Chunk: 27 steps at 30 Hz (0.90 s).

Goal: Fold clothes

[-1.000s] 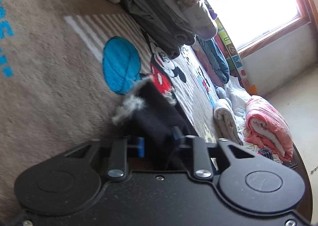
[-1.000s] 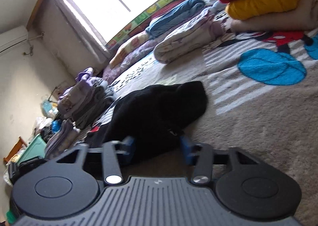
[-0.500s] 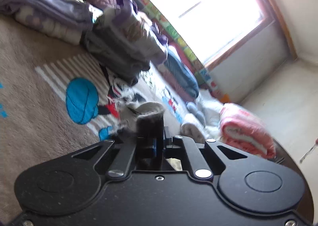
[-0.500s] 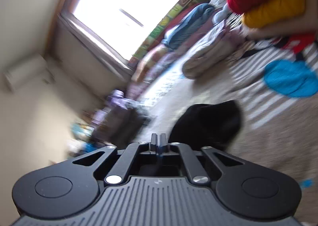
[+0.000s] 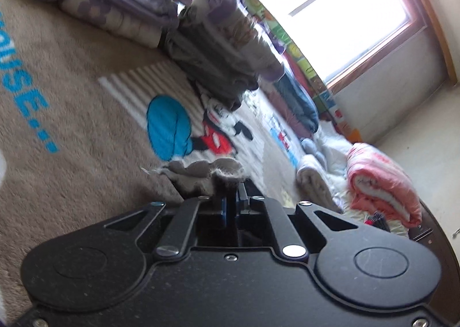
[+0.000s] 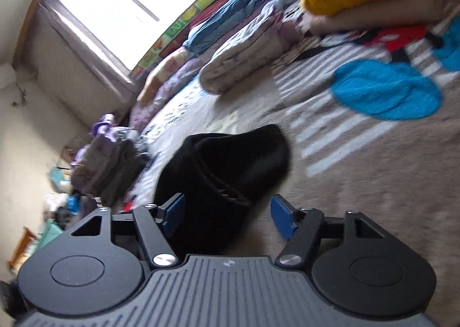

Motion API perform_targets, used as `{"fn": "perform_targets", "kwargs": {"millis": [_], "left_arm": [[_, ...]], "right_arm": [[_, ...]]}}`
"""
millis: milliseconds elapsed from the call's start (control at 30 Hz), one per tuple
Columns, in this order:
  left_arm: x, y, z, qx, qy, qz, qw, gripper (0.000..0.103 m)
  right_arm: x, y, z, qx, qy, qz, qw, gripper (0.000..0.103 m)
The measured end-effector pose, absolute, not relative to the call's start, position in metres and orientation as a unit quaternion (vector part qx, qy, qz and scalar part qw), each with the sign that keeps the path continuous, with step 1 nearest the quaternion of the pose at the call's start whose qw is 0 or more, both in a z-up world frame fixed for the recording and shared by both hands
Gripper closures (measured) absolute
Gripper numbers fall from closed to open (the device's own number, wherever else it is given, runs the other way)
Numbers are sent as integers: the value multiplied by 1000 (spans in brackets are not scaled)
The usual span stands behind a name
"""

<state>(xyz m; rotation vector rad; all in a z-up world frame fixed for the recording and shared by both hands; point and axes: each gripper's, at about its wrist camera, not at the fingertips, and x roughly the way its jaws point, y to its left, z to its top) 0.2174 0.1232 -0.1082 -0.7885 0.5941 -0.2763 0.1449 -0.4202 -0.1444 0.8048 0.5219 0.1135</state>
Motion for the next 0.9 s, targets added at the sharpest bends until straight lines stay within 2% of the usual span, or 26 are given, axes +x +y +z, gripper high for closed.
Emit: {"fn": "perform_targets", "kwargs": {"millis": [67, 100, 167, 500, 900], "left_arm": [[224, 119, -113, -363, 299, -124, 874, 101], [227, 117, -116, -356, 306, -119, 875, 101], [231, 113, -120, -342, 315, -112, 878, 101], [208, 112, -90, -320, 265, -127, 901, 102], [164, 119, -74, -315, 262, -140, 901, 102]], "right_arm": [[145, -418, -146, 393, 246, 59, 884, 69], [144, -417, -146, 397, 242, 59, 884, 79], [135, -419, -146, 414, 224, 56, 880, 84], [77, -424, -125, 485, 160, 73, 857, 88], [7, -425, -144, 553, 162, 60, 815, 88]]}}
